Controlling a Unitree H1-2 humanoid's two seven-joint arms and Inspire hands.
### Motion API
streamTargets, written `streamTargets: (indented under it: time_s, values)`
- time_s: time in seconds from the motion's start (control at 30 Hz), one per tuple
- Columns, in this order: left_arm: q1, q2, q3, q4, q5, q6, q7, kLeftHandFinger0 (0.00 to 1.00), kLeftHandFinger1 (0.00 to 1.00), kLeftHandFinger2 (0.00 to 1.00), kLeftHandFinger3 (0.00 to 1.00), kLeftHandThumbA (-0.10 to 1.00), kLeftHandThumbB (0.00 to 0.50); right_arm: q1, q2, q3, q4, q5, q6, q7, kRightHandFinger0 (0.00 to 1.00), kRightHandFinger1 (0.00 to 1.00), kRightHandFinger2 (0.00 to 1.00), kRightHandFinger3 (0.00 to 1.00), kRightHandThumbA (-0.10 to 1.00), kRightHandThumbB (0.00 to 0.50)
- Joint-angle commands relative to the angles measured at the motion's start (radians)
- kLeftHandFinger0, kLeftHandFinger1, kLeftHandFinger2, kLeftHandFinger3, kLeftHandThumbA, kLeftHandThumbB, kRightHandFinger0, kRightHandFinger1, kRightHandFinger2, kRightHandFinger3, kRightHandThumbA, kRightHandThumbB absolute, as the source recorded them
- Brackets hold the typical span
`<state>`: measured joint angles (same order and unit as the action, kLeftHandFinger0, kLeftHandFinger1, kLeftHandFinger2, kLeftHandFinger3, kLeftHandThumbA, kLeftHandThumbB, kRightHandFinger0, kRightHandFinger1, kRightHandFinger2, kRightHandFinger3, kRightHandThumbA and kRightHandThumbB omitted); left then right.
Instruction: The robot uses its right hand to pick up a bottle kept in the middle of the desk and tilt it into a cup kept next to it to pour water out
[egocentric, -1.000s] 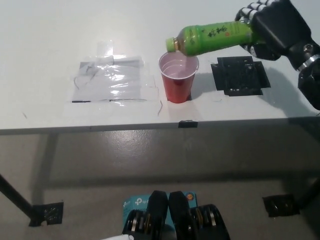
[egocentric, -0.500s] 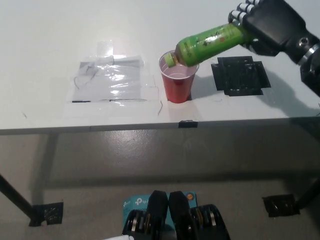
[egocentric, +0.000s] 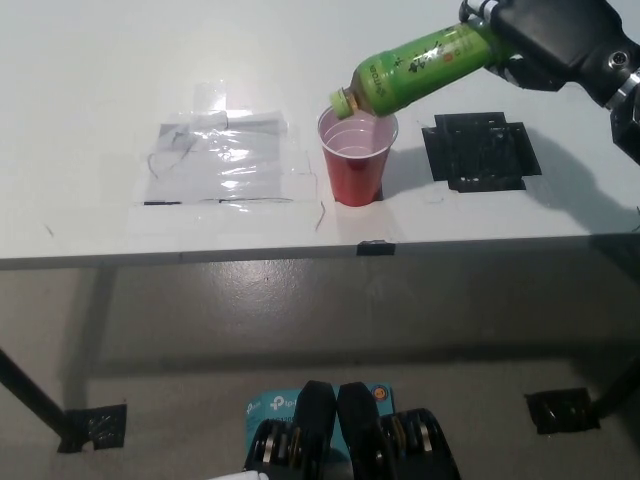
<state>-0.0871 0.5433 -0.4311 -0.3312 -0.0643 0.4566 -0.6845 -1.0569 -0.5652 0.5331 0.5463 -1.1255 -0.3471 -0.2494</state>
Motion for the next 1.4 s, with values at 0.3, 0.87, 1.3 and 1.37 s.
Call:
streamTargets:
  time_s: [0.3, 0.87, 1.3, 1.37]
  values:
    - [-0.001, 0.021, 0.011, -0.015, 0.002, 0.013, -0.002, 1.0, 1.0, 1.0, 1.0, 0.52, 0.5, -0.004, 0.042, -0.114, -0.053, 0.103, 0.082, 0.032, 0.0, 0.13, 0.17, 0.25, -0.08, 0.17]
    - [0.019, 0.014, 0.01, -0.025, 0.014, 0.013, 0.005, 1.0, 1.0, 1.0, 1.0, 0.51, 0.5, 0.229, 0.332, -0.522, -0.116, 0.489, 0.437, 0.287, 0.0, 0.0, 0.04, 0.22, -0.1, 0.008]
    - [0.025, 0.01, 0.009, -0.027, 0.019, 0.013, 0.008, 1.0, 1.0, 1.0, 1.0, 0.53, 0.5, 0.282, 0.549, -0.832, -0.035, 0.901, 0.292, 0.225, 0.0, 0.0, 0.0, 0.22, -0.1, 0.055]
    - [0.026, 0.01, 0.006, -0.027, 0.029, 0.013, 0.012, 1.0, 1.0, 1.0, 1.0, 0.54, 0.5, 0.284, 0.58, -0.867, -0.021, 0.973, 0.237, 0.236, 0.0, 0.0, 0.0, 0.21, -0.1, 0.067]
